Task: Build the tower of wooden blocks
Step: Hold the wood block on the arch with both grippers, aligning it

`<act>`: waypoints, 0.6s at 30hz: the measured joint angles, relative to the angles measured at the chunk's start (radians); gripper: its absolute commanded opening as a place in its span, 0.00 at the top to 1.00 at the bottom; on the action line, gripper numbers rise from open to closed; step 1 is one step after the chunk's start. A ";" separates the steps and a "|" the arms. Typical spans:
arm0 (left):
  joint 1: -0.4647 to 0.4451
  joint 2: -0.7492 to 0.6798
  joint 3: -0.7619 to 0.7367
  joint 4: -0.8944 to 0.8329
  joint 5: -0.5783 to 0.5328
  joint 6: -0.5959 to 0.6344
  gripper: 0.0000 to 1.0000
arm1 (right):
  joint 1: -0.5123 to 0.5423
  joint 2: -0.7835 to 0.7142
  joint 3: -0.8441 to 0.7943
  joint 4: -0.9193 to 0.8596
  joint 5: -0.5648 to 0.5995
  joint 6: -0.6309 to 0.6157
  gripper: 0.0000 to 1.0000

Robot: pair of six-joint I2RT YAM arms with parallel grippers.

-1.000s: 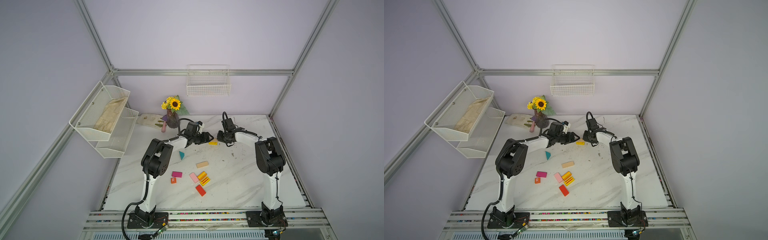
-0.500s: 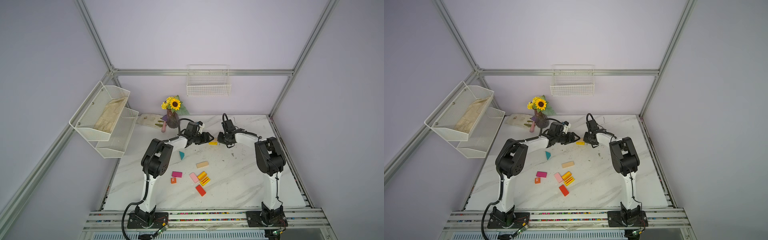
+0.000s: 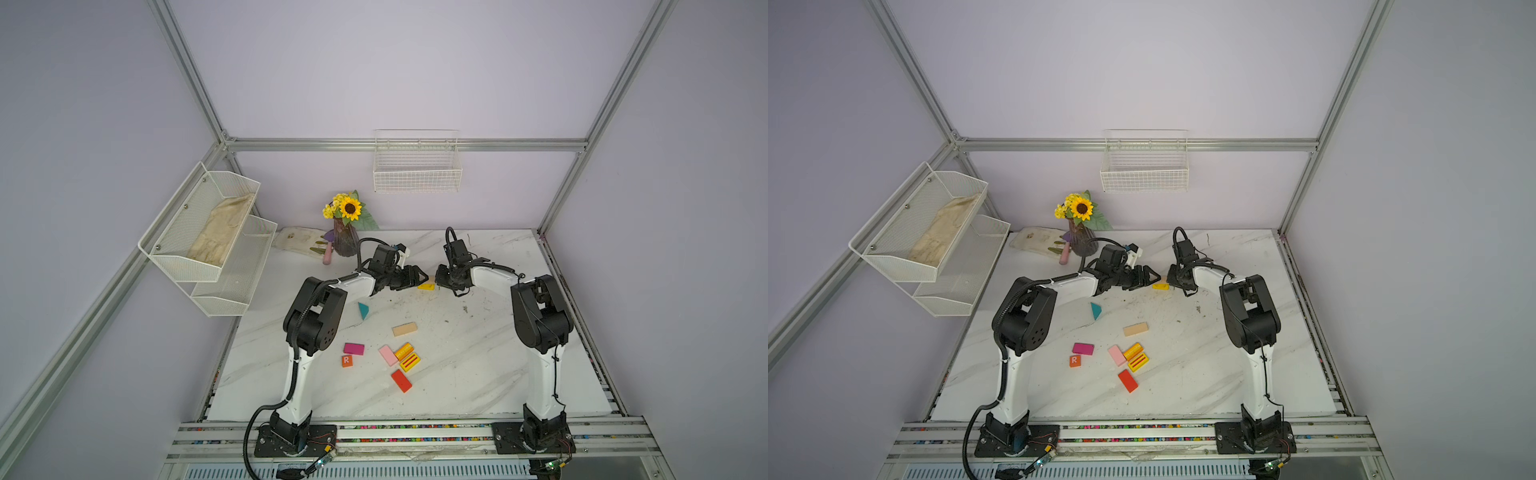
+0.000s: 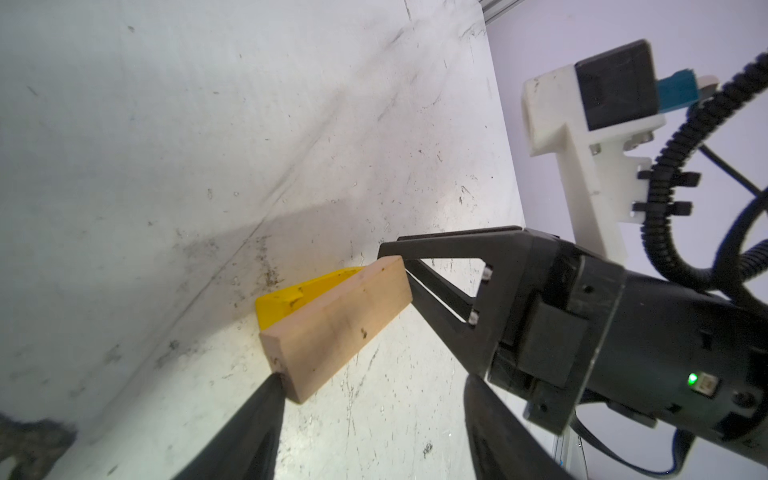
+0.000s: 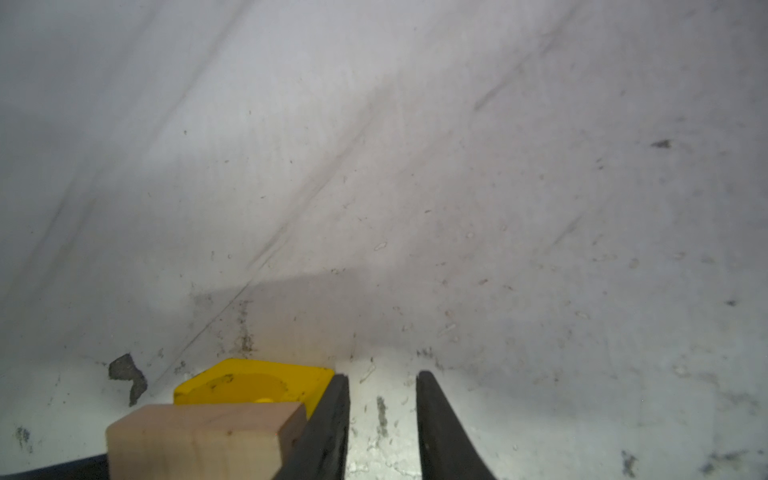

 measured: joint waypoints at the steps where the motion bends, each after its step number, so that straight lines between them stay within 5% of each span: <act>1: 0.000 0.001 0.000 0.000 0.000 0.000 0.32 | 0.001 -0.001 0.000 0.000 0.000 0.000 0.69; 18: 0.000 0.001 0.002 -0.019 0.003 0.000 0.29 | 0.008 -0.034 -0.046 0.016 0.001 0.001 0.69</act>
